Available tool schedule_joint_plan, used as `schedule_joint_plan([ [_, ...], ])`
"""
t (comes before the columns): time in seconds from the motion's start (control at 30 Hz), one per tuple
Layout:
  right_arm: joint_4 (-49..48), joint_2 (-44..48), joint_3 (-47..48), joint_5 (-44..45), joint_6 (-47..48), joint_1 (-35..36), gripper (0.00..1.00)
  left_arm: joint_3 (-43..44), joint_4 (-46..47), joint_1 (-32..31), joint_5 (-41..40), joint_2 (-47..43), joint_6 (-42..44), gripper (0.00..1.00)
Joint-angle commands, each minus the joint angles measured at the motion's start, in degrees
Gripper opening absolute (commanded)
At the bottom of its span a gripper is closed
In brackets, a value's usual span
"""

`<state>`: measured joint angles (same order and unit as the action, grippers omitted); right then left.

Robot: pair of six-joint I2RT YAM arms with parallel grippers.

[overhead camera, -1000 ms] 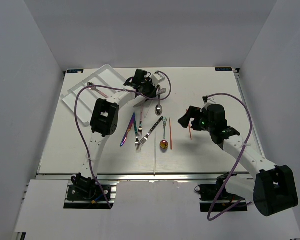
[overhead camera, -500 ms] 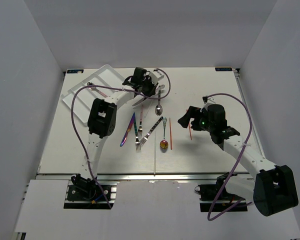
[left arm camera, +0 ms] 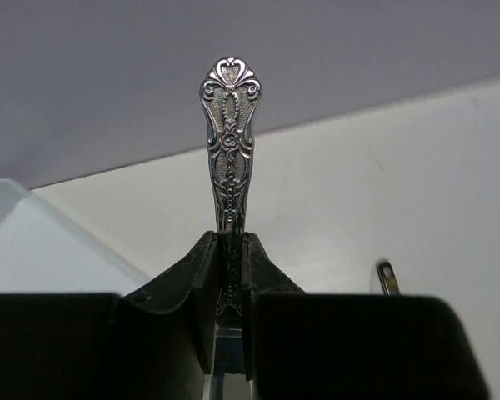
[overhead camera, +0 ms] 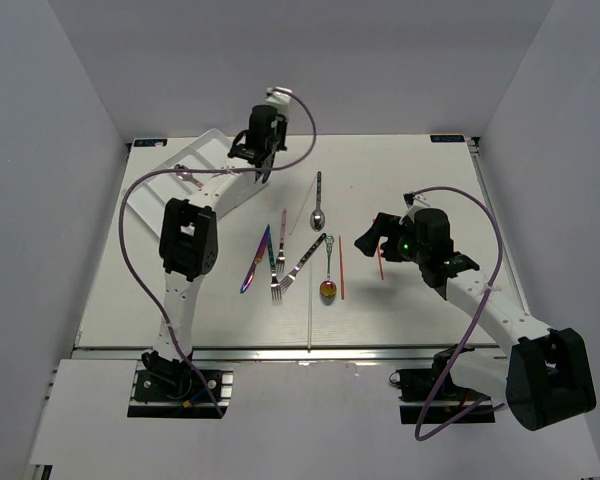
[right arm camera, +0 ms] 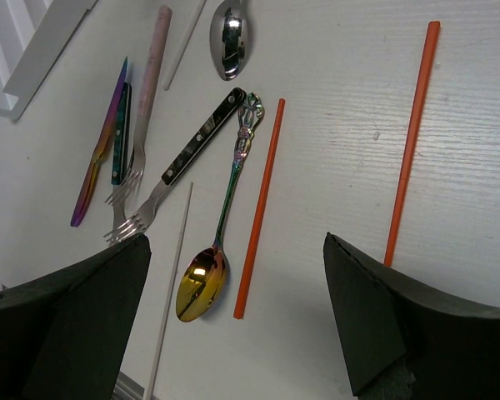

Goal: Sort the eating utensils into containers

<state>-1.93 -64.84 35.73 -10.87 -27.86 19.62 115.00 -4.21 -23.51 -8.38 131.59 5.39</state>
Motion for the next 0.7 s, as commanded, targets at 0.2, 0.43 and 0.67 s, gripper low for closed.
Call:
schedule_joint_plan([
  [0.2, -3.51, -0.38, -1.10, -1.78, 0.35, 0.07, 0.89, 1.28, 15.95, 15.76, -10.44, -1.34, -34.29, 0.00],
  [0.43, -3.60, -0.99, -1.10, -1.70, 0.43, -0.02, 0.89, -2.14, 24.94, 16.21, -15.43, 1.83, -37.81, 0.00],
  [0.67, -3.69, -1.78, -1.01, -1.96, 0.52, 0.07, 0.89, -7.15, 32.94, 16.39, -13.94, 4.29, -40.28, 0.00],
])
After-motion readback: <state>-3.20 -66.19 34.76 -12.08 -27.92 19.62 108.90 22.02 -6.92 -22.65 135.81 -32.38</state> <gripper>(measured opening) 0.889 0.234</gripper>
